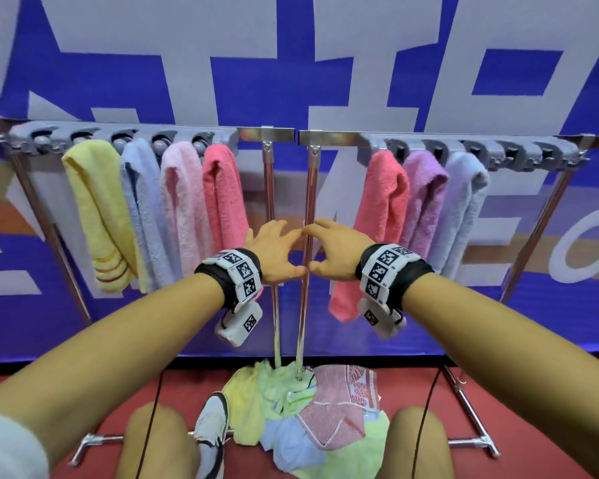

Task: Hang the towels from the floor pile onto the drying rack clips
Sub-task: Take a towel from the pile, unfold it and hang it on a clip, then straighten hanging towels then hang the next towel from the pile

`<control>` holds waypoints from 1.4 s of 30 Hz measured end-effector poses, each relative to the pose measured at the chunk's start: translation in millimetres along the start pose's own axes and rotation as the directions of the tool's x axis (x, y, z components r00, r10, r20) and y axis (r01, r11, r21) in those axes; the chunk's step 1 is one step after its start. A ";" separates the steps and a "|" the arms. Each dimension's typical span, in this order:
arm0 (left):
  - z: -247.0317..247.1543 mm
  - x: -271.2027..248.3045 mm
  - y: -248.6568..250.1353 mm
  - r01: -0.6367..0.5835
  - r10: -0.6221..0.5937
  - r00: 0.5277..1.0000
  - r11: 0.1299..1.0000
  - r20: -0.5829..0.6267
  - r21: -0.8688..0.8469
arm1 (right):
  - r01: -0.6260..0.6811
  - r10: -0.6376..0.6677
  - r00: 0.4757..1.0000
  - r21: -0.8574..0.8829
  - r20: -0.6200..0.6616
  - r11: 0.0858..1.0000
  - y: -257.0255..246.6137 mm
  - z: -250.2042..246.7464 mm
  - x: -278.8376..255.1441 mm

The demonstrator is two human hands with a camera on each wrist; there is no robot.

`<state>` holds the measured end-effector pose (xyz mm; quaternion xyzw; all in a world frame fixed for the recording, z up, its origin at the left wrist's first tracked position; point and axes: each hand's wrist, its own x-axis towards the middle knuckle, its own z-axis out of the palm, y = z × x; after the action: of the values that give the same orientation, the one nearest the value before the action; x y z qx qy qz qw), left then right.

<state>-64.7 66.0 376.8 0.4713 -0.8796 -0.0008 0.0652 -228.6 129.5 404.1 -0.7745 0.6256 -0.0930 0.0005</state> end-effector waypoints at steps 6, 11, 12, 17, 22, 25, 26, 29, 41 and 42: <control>53.3 -4.2 -27.7 0.077 -0.071 0.993 0.995 0.091 -0.064 | -0.092 0.098 0.982 -0.043 0.162 0.995 4.7 63.1 7.8; 110.4 -6.6 -53.0 0.135 -0.123 0.978 0.989 0.168 -0.061 | -0.168 0.180 0.942 -0.066 0.283 0.984 21.2 118.1 10.6; 123.1 -6.8 -57.7 0.143 -0.130 0.975 0.988 0.182 -0.057 | -0.175 0.189 0.934 -0.071 0.305 0.982 24.1 129.0 11.2; 187.2 -5.0 -73.7 0.137 -0.137 0.954 0.990 0.266 0.021 | -0.131 0.183 0.849 -0.138 0.495 0.982 37.9 190.9 16.5; 242.2 -0.8 -72.4 0.129 -0.112 0.927 0.991 0.358 -0.022 | -0.152 0.193 0.791 -0.119 0.580 0.981 48.8 254.3 19.5; 275.8 1.2 -72.8 0.146 -0.108 0.907 0.987 0.408 -0.064 | -0.171 0.188 0.767 -0.087 0.614 0.981 57.1 290.6 22.4; 284.8 0.8 -73.1 0.152 -0.108 0.904 0.985 0.413 -0.076 | -0.177 0.186 0.759 -0.078 0.624 0.981 59.1 301.3 21.9; 312.7 2.5 -77.2 0.173 -0.124 0.923 0.979 0.364 -0.106 | -0.178 0.166 0.725 -0.051 0.668 0.983 66.1 336.8 22.6; 394.0 -4.9 -103.1 0.348 -0.257 0.912 0.897 0.319 -0.273 | -0.131 0.128 0.621 -0.058 0.774 0.990 78.7 486.5 43.3; 395.8 -4.5 -102.7 0.345 -0.250 0.914 0.895 0.320 -0.284 | -0.120 0.120 0.618 -0.058 0.777 0.991 78.9 497.0 46.1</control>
<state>-22.8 -11.2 -22.6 0.5787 -0.7835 -0.2254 0.0205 -223.9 10.1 -86.9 -0.6950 0.6143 0.2509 0.2769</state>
